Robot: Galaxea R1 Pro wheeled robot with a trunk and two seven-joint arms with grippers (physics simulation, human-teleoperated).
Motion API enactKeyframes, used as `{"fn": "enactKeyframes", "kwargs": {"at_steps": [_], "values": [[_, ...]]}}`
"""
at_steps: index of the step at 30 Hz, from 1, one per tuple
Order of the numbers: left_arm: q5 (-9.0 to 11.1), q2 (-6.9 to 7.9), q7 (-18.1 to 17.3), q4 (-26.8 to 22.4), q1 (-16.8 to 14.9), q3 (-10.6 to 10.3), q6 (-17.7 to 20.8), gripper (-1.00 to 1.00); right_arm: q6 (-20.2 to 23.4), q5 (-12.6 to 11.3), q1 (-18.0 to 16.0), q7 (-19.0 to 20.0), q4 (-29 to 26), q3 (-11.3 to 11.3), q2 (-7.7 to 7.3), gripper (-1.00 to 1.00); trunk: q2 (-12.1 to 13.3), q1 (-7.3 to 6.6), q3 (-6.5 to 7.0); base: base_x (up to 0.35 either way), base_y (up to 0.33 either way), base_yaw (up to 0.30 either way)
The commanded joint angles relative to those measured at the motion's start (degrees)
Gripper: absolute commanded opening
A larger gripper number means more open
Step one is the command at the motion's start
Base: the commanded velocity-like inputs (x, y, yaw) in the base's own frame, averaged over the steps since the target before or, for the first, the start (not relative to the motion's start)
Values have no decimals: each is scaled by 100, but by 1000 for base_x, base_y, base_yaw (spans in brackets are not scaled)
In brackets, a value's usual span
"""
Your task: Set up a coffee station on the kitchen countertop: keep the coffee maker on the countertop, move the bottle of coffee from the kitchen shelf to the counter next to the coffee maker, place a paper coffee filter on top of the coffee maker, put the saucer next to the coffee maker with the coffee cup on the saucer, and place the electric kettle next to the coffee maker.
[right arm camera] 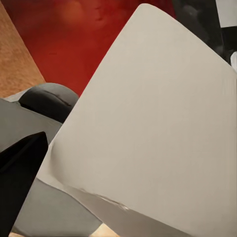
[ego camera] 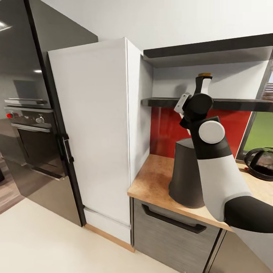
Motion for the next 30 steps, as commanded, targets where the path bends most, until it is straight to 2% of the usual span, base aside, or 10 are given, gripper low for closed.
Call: {"fn": "enactKeyframes", "kwargs": {"at_steps": [1, 19, 30], "values": [[24, 4, -1, -9, 5, 0, -6, 100, 56, 39, -3, 47, 0, 6, 0, -100, -2, 2, 0, 0, 0, -17], [37, 32, -1, 6, 10, -4, -6, 100, 56, 39, 10, 47, 0, -8, -14, -100, -2, 2, 0, 68, 60, -3], [41, 28, -1, 9, 14, -5, -5, 100, 56, 39, 23, 39, 42, -1, -15, -100, -2, 2, 0, 1, 1, -228]]}}
